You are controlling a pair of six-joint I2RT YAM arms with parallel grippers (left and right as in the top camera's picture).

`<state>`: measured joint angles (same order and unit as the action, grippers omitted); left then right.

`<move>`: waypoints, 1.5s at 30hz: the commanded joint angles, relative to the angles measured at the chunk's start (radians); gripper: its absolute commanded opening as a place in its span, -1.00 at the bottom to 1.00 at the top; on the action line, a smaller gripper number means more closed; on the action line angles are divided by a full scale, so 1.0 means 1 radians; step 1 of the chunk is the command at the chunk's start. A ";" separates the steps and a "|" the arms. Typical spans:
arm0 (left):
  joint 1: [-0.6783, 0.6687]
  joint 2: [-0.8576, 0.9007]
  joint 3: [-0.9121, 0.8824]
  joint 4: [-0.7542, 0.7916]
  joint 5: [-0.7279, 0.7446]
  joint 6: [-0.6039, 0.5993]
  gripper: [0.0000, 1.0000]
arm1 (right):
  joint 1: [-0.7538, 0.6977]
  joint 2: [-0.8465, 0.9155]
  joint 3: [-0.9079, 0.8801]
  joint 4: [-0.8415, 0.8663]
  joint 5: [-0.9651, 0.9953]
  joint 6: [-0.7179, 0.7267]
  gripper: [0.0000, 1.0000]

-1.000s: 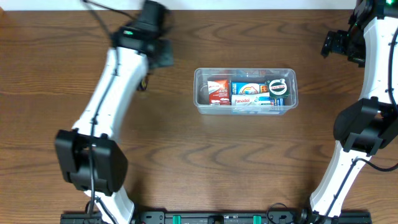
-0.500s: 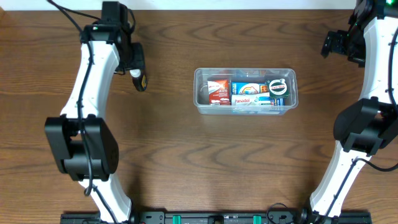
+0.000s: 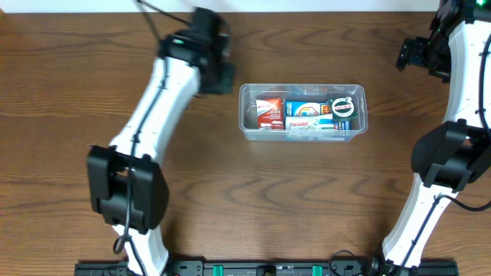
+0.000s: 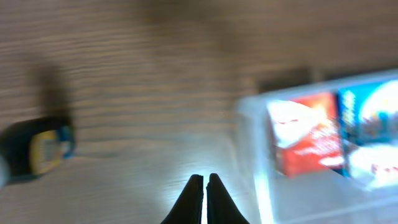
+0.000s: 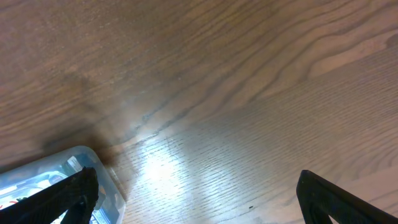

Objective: Pack container

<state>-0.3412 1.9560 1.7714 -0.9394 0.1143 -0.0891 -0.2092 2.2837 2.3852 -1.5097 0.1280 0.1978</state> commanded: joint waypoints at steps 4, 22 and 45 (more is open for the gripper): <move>-0.072 0.014 -0.015 -0.002 -0.117 0.002 -0.88 | -0.006 -0.008 -0.003 0.000 0.006 0.003 0.99; -0.127 0.124 -0.015 -0.001 0.031 0.002 -0.88 | -0.006 -0.008 -0.003 0.000 0.006 0.003 0.98; -0.127 0.124 -0.015 -0.060 -0.236 -0.055 -0.88 | -0.006 -0.008 -0.003 0.000 0.006 0.003 0.98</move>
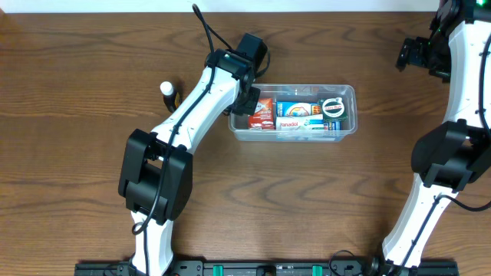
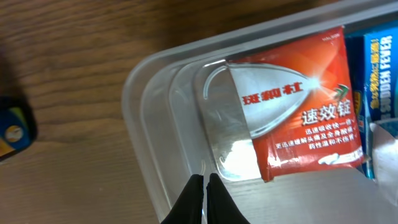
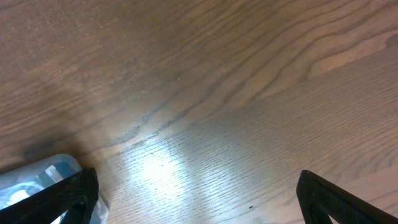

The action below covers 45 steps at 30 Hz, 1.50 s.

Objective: Pack container

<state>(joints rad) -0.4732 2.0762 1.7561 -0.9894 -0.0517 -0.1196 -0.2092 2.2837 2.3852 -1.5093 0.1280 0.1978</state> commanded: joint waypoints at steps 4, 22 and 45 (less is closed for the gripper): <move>0.005 0.004 0.000 -0.016 -0.074 -0.024 -0.88 | -0.006 -0.008 -0.003 -0.001 0.006 0.003 0.99; 0.008 -0.053 0.076 -0.030 -0.087 -0.024 -0.88 | -0.006 -0.008 -0.003 -0.001 0.006 0.003 0.98; 0.425 -0.139 0.141 -0.052 -0.082 0.002 0.37 | -0.006 -0.008 -0.003 -0.001 0.006 0.003 0.99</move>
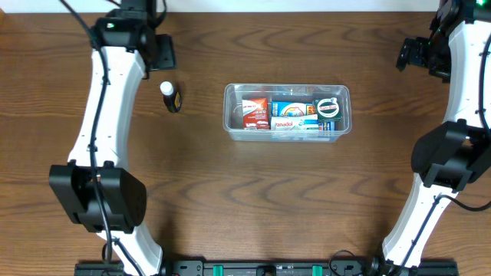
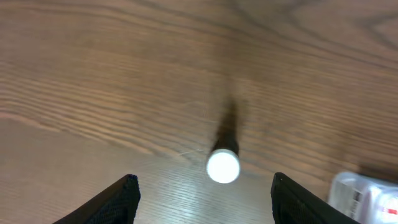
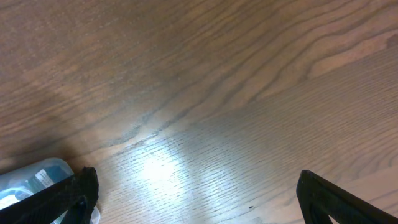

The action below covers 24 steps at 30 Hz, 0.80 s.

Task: Pack container
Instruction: 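Lower the left gripper over the white-capped bottle and grasp it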

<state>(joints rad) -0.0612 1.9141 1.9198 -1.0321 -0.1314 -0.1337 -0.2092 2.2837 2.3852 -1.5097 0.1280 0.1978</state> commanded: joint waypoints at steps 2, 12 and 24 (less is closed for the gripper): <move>0.012 0.033 -0.039 -0.010 0.057 0.067 0.38 | -0.006 -0.008 -0.003 0.000 0.006 0.003 0.99; 0.003 0.107 -0.065 -0.011 0.095 0.081 0.40 | -0.006 -0.008 -0.003 0.000 0.006 0.003 0.99; 0.004 0.192 -0.065 -0.024 0.094 0.081 0.40 | -0.006 -0.008 -0.003 0.000 0.006 0.003 0.98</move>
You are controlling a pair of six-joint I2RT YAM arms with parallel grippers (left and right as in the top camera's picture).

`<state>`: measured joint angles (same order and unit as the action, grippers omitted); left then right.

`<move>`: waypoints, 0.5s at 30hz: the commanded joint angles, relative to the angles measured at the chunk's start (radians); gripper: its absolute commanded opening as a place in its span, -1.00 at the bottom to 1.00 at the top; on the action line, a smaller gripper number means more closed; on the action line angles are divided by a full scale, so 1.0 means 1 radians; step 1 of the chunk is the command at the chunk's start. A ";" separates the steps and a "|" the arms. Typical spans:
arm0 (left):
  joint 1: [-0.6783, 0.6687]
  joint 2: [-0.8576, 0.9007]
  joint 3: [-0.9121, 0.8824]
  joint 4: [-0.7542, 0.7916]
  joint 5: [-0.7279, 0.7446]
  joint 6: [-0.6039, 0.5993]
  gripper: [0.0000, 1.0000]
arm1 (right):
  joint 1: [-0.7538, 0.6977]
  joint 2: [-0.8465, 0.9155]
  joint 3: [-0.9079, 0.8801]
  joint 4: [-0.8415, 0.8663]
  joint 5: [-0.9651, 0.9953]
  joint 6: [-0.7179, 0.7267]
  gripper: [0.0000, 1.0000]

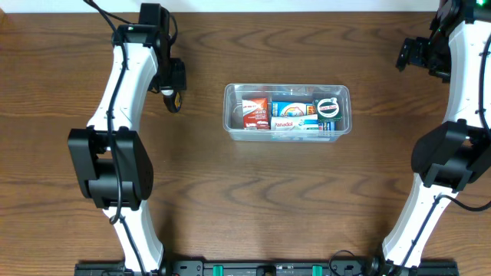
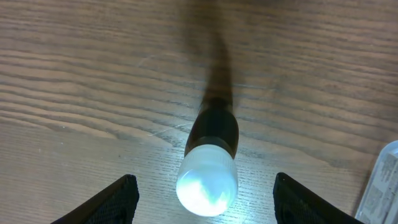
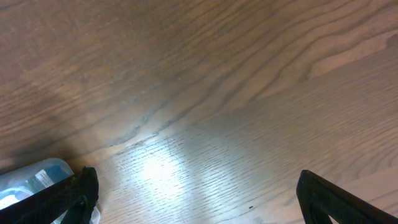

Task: Pack container
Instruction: 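Lower the left gripper over the white-capped bottle and grasp it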

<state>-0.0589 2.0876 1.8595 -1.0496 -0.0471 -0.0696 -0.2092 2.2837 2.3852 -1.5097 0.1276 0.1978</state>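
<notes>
A clear plastic container (image 1: 230, 115) sits mid-table holding a red box (image 1: 254, 112), a blue box and other small packs. Left of it stands a small dark bottle with a white cap (image 2: 208, 184), upright on the wood; in the overhead view this bottle (image 1: 173, 101) pokes out below the left wrist. My left gripper (image 2: 205, 199) is open right over it, a finger (image 2: 118, 202) on each side of the cap, not touching. My right gripper (image 3: 196, 199) hangs open over bare wood at the far right back, with the container's corner (image 3: 37, 174) at its left.
The table's back edge runs just behind both arms. The right arm's base column (image 1: 441, 161) stands at the right of the container. Wood surface surrounds the container on all sides.
My left gripper has come closer over the white-capped bottle, which now looms large between the open fingers. The container and right arm are unchanged.
My left gripper was shut near the container's left end, with the bottle off to its left. It was then shut against the container's left end, and the container stood further left. Later it was open behind the bottle, and now straddles it.
</notes>
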 commanded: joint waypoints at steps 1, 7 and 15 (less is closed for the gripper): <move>0.002 0.024 -0.005 -0.004 0.010 0.017 0.40 | -0.006 -0.008 -0.003 0.000 0.006 0.003 0.98; 0.002 0.050 -0.005 0.000 0.010 0.017 0.39 | -0.006 -0.008 -0.003 0.000 0.006 0.003 0.99; 0.002 0.078 -0.004 0.000 0.010 0.017 0.06 | -0.006 -0.008 -0.003 0.000 0.006 0.003 0.98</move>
<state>-0.0589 2.1574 1.8591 -1.0473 -0.0418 -0.0673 -0.2092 2.2837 2.3852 -1.5097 0.1280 0.1978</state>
